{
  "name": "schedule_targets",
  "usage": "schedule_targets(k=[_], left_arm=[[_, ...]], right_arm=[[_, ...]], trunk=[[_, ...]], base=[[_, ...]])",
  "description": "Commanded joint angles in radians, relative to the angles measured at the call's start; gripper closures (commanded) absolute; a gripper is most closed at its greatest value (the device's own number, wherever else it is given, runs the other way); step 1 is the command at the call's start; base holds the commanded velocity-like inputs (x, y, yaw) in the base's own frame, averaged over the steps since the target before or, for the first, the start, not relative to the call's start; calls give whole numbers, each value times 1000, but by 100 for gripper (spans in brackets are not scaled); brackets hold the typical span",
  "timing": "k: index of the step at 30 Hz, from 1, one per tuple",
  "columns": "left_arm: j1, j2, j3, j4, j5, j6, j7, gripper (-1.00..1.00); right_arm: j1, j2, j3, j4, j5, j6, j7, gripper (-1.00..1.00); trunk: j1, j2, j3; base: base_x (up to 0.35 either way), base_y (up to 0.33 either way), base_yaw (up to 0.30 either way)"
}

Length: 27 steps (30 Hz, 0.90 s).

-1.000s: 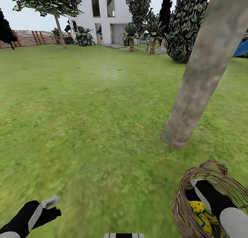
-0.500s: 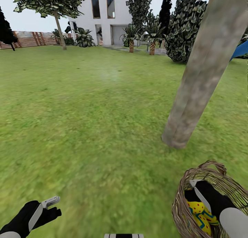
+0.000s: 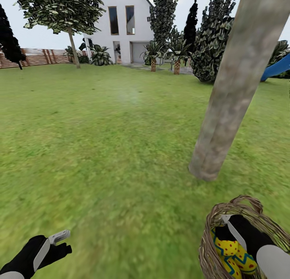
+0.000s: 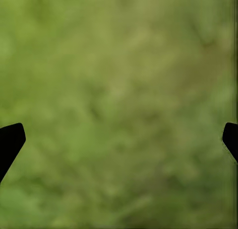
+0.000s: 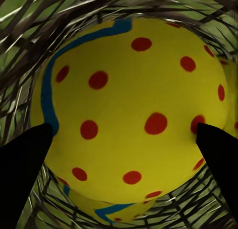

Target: Take the three Easter eggs out of the wicker basket on the lawn in the garden, then place them on the lawn next to a single tree (choose any tree) so that all three eggs are next to the same tree and none are left in the basket.

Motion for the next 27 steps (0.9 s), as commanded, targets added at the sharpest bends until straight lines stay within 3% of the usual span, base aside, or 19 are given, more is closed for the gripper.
schedule_targets(k=[1, 27], left_arm=[[0, 0, 4, -1, 1, 6, -2, -100], [0, -14, 4, -1, 0, 6, 0, -100]], right_arm=[[-1, -1, 6, -2, -7, 4, 1, 100], [-1, 0, 6, 0, -5, 4, 0, 100]], trunk=[[-1, 0, 3], [-12, 6, 105]], base=[[0, 0, 0], [0, 0, -32]])
